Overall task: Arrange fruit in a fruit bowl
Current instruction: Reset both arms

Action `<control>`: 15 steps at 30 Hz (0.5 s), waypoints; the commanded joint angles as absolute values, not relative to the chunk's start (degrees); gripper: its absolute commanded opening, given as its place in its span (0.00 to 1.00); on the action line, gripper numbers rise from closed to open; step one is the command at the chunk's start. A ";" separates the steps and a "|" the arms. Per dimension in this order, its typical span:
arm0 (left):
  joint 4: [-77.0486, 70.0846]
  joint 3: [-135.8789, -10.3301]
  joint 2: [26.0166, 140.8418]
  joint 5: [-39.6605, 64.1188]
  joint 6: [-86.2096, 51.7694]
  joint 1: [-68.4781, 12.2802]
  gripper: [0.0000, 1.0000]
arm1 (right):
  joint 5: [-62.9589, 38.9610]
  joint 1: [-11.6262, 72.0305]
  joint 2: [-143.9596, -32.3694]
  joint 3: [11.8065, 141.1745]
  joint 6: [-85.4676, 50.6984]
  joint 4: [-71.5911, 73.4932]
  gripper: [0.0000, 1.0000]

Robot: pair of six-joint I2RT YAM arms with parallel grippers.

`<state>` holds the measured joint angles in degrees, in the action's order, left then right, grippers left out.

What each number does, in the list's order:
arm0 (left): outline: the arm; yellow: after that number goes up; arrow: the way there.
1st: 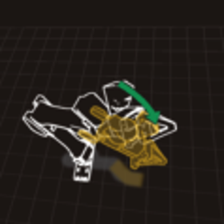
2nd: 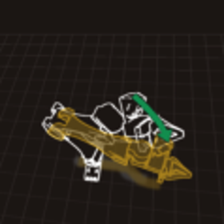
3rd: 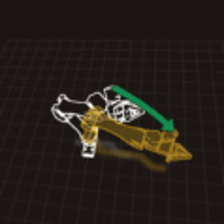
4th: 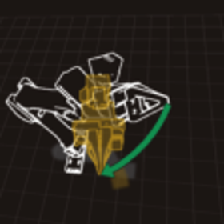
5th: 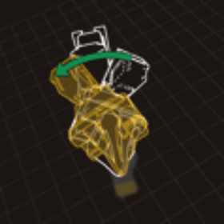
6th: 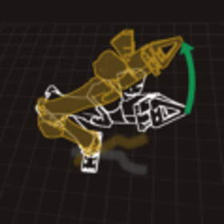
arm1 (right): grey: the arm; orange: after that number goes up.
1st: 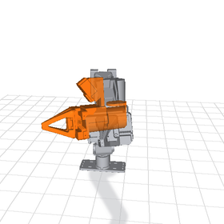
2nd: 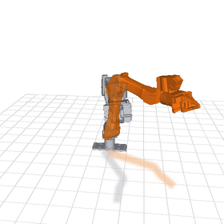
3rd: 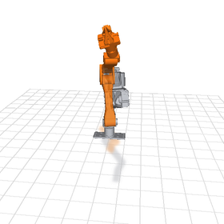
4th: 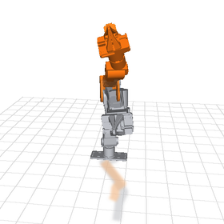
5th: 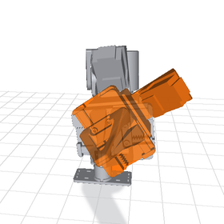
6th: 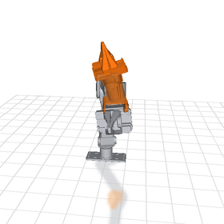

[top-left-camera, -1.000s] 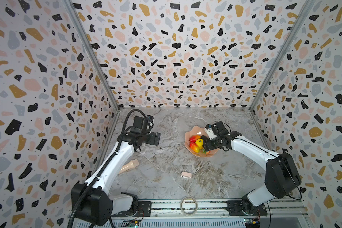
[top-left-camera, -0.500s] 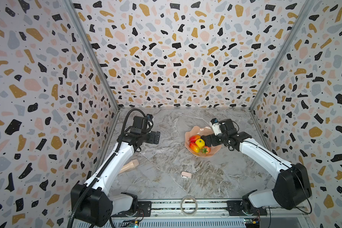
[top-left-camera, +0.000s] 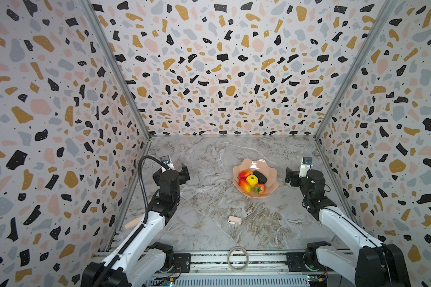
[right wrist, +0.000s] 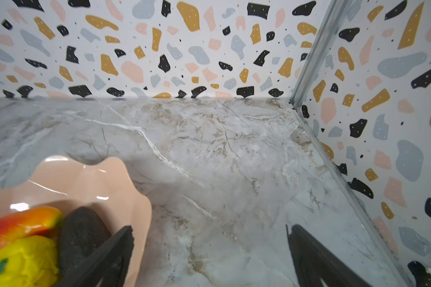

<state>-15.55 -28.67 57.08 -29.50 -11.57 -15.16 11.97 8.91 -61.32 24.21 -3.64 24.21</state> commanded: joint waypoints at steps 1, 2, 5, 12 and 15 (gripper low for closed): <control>-31.90 -24.09 61.40 -34.25 -8.39 -15.29 1.00 | 17.69 8.57 -61.90 20.58 -1.35 39.12 0.99; -34.22 -22.83 62.57 -34.53 -8.27 -15.29 1.00 | 17.64 8.53 -62.36 19.41 -1.41 41.02 0.99; -44.12 -17.94 64.53 -35.51 -7.48 -15.29 1.00 | 14.44 8.01 -64.02 14.72 -1.56 49.65 0.99; -47.36 -16.52 65.48 -33.61 -3.06 -12.57 1.00 | 12.88 6.46 -76.11 10.46 -1.54 66.01 0.99; -52.31 -12.95 66.59 -33.96 -1.35 -12.26 1.00 | 12.25 5.77 -83.45 9.29 -1.88 74.79 0.99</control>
